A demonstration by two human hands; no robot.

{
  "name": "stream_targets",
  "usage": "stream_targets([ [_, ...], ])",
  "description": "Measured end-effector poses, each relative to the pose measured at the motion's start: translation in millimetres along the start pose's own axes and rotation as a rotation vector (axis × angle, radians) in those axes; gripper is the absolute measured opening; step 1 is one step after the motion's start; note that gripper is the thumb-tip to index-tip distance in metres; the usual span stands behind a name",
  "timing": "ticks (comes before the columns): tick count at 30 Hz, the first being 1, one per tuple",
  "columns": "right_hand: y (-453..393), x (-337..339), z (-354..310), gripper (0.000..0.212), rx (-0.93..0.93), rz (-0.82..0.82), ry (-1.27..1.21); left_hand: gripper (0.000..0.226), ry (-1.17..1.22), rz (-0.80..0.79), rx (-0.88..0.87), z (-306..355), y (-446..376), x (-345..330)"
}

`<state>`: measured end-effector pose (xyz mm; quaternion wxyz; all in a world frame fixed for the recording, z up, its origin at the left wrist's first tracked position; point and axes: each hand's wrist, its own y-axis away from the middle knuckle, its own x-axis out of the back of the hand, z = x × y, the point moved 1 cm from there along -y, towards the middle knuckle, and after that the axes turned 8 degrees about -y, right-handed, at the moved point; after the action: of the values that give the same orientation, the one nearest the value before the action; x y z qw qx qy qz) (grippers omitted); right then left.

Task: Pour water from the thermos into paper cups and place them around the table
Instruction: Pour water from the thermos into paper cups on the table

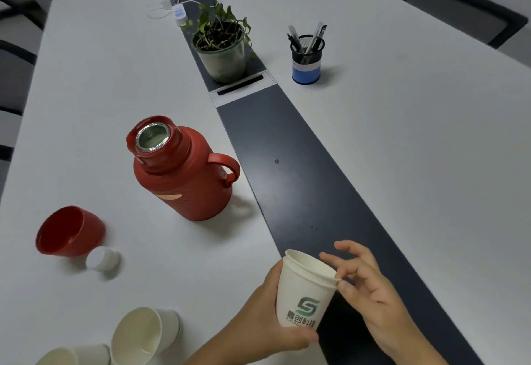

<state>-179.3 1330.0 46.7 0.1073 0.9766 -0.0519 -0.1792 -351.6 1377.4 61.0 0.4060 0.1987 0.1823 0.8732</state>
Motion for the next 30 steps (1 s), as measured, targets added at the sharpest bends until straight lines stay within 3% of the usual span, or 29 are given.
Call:
stream_targets([
  [2, 4, 2, 8, 0.023, 0.005, 0.059, -0.039, 0.085, -0.041, -0.013, 0.022, 1, -3, -3],
  [5, 11, 6, 16, 0.039, 0.003, 0.138, -0.116, 0.117, -0.124, 0.041, 0.075, 5, -5, -6],
  [8, 14, 8, 22, 0.038, -0.009, 0.185, -0.147, 0.08, -0.081, -0.107, 0.1, 9, -4, -7],
  [10, 13, 6, 25, 0.031, -0.013, 0.202, -0.111, 0.07, 0.007, -0.178, 0.126, 11, 2, -3],
  [15, -2, 40, 5, 0.03, 0.078, 0.456, -0.164, 0.051, -0.033, -0.117, 0.208, 0, 7, -2],
  [18, -10, 61, -11, 0.028, 0.106, 0.322, 0.205, 0.067, 0.092, 0.028, 0.192, -10, 6, 6],
  [21, -14, 64, -14, 0.042, 0.163, 0.249, 0.428, 0.062, 0.073, 0.267, 0.189, -18, -19, 8],
  [26, -15, 66, 4, 0.047, 0.416, 0.369, 0.866, 0.075, 0.111, 0.529, 0.075, -16, -73, 4],
  [30, -14, 64, 18, 0.063, 0.483, 0.362, 0.955, 0.075, 0.139, 0.605, -0.002, -8, -117, -2],
])
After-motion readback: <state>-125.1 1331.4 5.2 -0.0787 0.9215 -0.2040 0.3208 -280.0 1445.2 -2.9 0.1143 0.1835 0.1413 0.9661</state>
